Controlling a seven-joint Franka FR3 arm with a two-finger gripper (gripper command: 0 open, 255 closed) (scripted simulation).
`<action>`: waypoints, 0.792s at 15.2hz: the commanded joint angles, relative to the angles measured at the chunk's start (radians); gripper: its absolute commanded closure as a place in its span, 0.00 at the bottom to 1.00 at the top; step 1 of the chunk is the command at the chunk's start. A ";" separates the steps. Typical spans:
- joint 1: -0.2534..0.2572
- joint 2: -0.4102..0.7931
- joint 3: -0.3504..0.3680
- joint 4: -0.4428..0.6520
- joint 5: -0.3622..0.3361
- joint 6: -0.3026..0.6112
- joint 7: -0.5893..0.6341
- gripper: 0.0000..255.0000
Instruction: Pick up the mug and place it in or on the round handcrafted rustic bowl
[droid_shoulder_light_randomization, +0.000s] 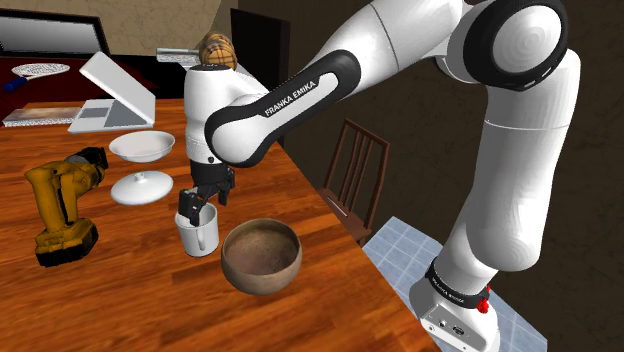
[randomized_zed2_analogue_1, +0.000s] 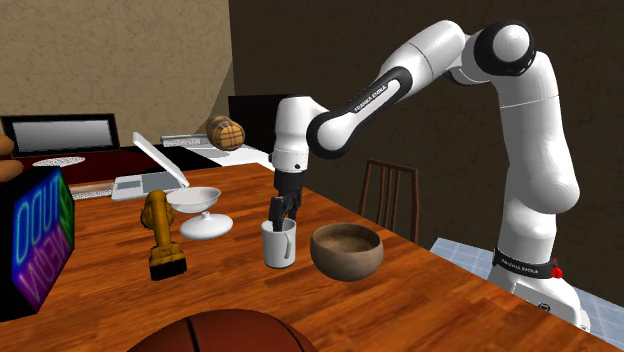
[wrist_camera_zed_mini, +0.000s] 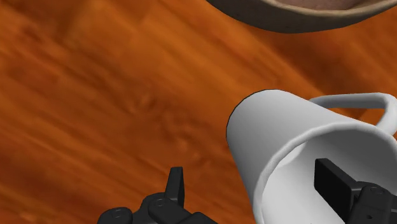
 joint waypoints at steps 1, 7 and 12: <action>0.000 0.001 0.000 0.000 -0.001 0.001 0.000 0.00; 0.000 0.001 0.000 0.000 -0.001 0.001 0.000 1.00; 0.000 0.001 0.000 0.000 -0.001 0.001 0.000 1.00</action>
